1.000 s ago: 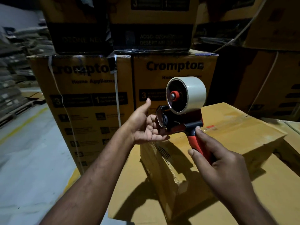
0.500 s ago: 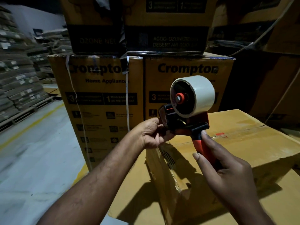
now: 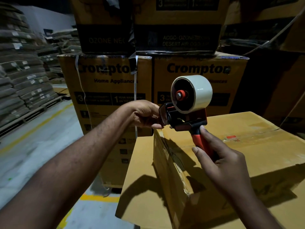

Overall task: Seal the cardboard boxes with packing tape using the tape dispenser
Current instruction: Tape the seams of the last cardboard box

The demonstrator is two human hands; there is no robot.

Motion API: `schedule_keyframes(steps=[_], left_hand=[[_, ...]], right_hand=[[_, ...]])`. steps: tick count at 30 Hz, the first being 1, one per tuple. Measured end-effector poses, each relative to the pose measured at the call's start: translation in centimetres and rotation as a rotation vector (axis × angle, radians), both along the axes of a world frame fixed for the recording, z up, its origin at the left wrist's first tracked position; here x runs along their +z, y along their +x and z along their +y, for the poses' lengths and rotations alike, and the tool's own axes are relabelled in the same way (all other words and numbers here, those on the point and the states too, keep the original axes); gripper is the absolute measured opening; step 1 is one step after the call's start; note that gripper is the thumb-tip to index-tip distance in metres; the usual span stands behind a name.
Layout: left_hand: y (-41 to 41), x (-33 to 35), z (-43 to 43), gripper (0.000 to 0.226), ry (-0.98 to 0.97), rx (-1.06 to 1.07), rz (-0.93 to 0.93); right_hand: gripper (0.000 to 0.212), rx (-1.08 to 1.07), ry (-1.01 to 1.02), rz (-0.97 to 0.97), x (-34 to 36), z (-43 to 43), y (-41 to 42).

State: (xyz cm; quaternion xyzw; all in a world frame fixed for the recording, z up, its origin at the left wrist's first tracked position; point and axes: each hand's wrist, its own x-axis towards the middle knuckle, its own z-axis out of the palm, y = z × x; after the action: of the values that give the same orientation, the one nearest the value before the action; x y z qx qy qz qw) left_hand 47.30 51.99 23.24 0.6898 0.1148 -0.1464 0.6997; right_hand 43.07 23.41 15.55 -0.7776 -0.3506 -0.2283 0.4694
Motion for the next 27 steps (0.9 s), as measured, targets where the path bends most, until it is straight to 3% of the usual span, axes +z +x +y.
schedule_keyframes(steps=[6, 11, 18, 27], left_hand=[[1.2, -0.8, 0.5, 0.013, 0.25, 0.113, -0.032], [2.5, -1.8, 0.9, 0.014, 0.368, 0.156, -0.055], [5.0, -3.6, 2.9, 0.01, 0.72, 0.312, -0.102], [5.5, -6.4, 3.9, 0.011, 0.525, 0.247, -0.093]], right_hand=[[0.065, -0.048, -0.097, -0.021, -0.2, 1.8, 0.4], [0.066, -0.112, -0.176, 0.061, -0.1, 2.7, 0.6], [0.063, -0.174, -0.291, 0.165, -0.3, 3.3, -0.6], [0.068, -0.205, -0.279, 0.213, -0.8, 3.1, -2.0]])
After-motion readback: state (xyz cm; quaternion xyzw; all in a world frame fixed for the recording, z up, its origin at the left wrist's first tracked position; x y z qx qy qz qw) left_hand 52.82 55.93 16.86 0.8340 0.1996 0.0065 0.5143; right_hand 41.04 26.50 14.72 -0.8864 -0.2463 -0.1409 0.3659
